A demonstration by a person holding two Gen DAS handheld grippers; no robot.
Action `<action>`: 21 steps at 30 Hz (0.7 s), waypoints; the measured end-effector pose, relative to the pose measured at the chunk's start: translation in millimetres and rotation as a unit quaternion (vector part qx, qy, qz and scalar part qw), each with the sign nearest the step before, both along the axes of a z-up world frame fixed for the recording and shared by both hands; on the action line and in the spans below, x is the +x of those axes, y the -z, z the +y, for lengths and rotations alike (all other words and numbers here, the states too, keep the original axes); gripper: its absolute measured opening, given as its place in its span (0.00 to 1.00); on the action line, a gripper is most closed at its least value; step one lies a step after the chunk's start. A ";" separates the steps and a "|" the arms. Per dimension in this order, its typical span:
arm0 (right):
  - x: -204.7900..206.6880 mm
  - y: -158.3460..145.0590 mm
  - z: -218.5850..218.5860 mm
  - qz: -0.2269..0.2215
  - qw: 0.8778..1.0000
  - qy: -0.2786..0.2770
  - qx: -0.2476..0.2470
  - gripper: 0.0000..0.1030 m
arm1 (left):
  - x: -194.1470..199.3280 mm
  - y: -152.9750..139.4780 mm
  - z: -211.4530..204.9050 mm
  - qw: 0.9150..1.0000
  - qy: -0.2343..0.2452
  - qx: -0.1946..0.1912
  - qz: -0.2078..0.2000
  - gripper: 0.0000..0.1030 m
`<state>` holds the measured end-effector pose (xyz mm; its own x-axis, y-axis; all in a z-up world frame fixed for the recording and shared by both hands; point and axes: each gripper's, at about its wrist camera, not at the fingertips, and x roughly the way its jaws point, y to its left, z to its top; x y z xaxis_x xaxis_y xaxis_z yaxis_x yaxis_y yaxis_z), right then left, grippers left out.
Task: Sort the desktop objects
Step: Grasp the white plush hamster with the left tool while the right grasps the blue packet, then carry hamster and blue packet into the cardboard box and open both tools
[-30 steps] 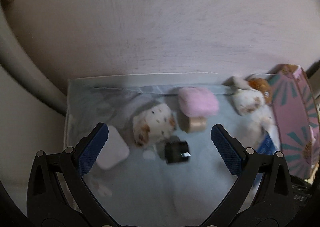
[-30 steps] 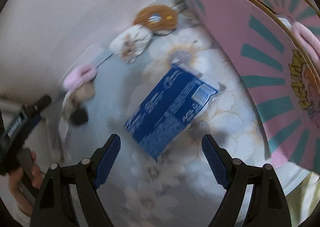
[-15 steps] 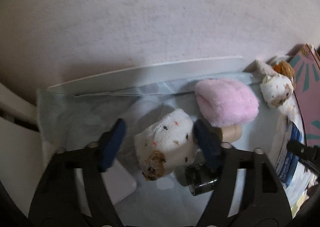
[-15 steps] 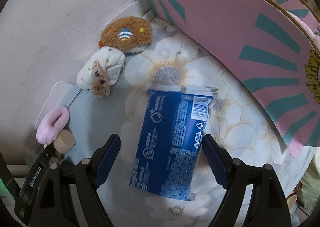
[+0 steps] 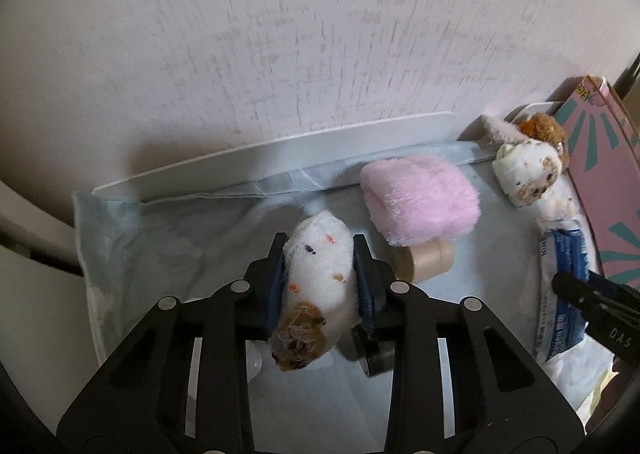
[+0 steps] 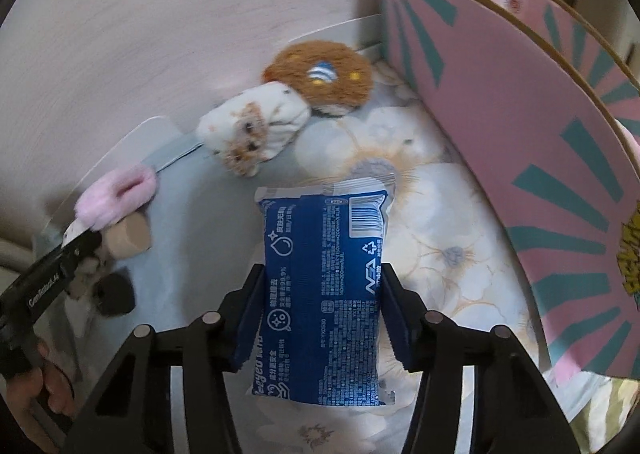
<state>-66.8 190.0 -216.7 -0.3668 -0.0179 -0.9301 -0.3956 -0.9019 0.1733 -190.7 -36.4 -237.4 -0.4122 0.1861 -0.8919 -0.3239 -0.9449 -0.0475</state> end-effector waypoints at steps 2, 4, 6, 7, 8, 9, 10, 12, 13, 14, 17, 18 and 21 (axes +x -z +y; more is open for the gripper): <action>0.8 -5.2 -0.9 0.005 1.000 -0.015 -0.008 0.48 | 3.9 -6.5 -1.1 1.000 -0.005 -0.001 0.000 0.27; 1.6 -10.2 -0.9 0.007 1.000 -0.026 -0.016 0.48 | 7.7 -12.1 -2.0 1.000 -0.008 -0.002 0.001 0.27; 2.1 -16.1 -0.7 0.011 0.999 -0.037 -0.021 0.48 | 13.3 -20.8 -2.8 1.000 -0.011 -0.004 0.004 0.27; 2.3 -21.9 -1.3 0.016 0.998 -0.050 -0.025 0.48 | 15.9 -25.0 -2.9 1.000 -0.012 -0.004 0.006 0.27; 2.8 -27.3 -2.0 0.021 0.998 -0.061 -0.025 0.48 | 19.6 -31.4 -2.7 1.000 -0.012 -0.003 0.009 0.27; 2.9 -32.3 -2.7 0.024 0.997 -0.072 -0.025 0.48 | 22.5 -36.3 -2.1 1.000 -0.012 -0.002 0.009 0.27; 3.0 -35.7 -2.9 0.025 0.996 -0.079 -0.026 0.48 | 25.1 -41.4 -1.1 1.000 -0.012 -0.001 0.010 0.27; 1.9 -46.9 -6.8 0.029 0.994 -0.095 -0.037 0.48 | 27.7 -55.6 -2.8 1.000 -0.013 0.004 0.014 0.27; 5.2 -51.6 -4.9 0.031 0.993 -0.105 -0.041 0.48 | 26.2 -59.5 -8.9 1.000 -0.012 0.007 0.015 0.27; 5.5 -59.7 -3.6 0.035 0.992 -0.116 -0.042 0.48 | 25.6 -64.2 -8.6 1.000 -0.011 0.009 0.016 0.27; 11.5 -70.8 -4.3 0.043 0.988 -0.143 -0.042 0.48 | 26.7 -77.1 2.7 1.000 -0.009 0.015 0.018 0.27; 13.2 -77.8 -1.3 0.046 0.987 -0.151 -0.041 0.48 | 29.3 -82.7 3.5 1.000 -0.008 0.019 0.019 0.27; 12.7 -94.1 4.7 0.057 0.983 -0.172 -0.028 0.48 | 33.9 -96.2 12.5 0.999 0.000 0.028 0.024 0.27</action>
<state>-54.1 194.6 -122.5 -0.4315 -0.2088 -0.8776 -0.0442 -0.9668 0.2518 -156.8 -23.9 -141.2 -0.4542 0.2348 -0.8594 -0.3274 -0.9412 -0.0841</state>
